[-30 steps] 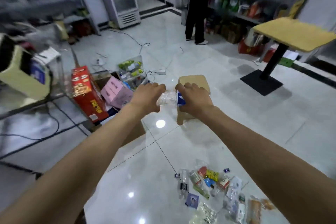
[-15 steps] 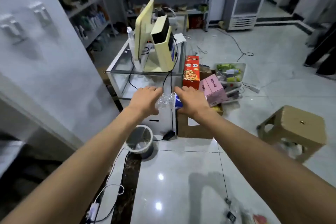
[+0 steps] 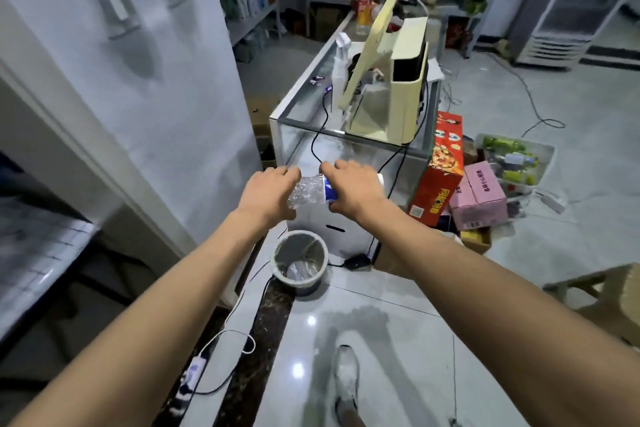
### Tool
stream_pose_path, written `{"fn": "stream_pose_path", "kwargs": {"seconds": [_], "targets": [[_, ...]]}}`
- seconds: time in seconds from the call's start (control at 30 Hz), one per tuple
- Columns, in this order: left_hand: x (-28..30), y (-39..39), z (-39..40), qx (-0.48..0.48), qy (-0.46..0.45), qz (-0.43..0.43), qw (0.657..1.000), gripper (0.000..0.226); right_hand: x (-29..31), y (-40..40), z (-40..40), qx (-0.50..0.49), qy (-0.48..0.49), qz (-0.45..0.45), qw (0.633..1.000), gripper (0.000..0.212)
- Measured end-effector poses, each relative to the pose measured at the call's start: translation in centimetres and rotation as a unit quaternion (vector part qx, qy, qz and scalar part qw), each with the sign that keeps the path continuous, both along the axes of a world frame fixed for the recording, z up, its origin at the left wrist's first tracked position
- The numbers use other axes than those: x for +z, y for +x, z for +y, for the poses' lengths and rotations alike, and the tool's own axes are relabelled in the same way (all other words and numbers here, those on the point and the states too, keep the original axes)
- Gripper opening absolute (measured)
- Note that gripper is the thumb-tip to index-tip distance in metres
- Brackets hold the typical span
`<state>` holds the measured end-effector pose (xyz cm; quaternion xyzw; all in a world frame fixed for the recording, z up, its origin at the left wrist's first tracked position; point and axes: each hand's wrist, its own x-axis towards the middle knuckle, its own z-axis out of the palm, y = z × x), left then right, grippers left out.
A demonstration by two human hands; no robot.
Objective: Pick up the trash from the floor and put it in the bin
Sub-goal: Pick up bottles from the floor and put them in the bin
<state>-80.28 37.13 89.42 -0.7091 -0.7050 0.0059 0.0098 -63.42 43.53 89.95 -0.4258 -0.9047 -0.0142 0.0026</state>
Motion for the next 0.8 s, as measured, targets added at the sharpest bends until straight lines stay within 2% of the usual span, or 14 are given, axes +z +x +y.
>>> {"fn": "stream_pose_path", "kwargs": {"seconds": [0.13,0.43,0.57,0.67,0.8], "targets": [[-1.2,-3.1,4.5,0.032,-0.004,0.015,0.999,0.059,-1.9,-3.8,5.5,0.021,-0.013,0.006,1.000,0.056],[-6.9,-9.9,12.5,0.083,-0.036,-0.017,0.996,0.060,-7.6,-11.4,14.2,0.040,-0.079,0.023,0.996,0.062],[-13.1,-11.3,14.4,0.101,-0.055,-0.030,0.993,0.061,-14.0,-13.3,15.4,-0.009,-0.075,0.084,0.994,0.071],[-20.1,-12.4,15.8,0.083,-0.086,-0.039,0.992,0.062,-21.1,-14.4,15.8,-0.057,-0.121,0.063,0.989,0.070],[-29.3,-13.8,17.3,0.066,-0.112,-0.057,0.990,0.064,-29.9,-15.3,16.6,-0.105,-0.132,0.045,0.985,0.061]]}}
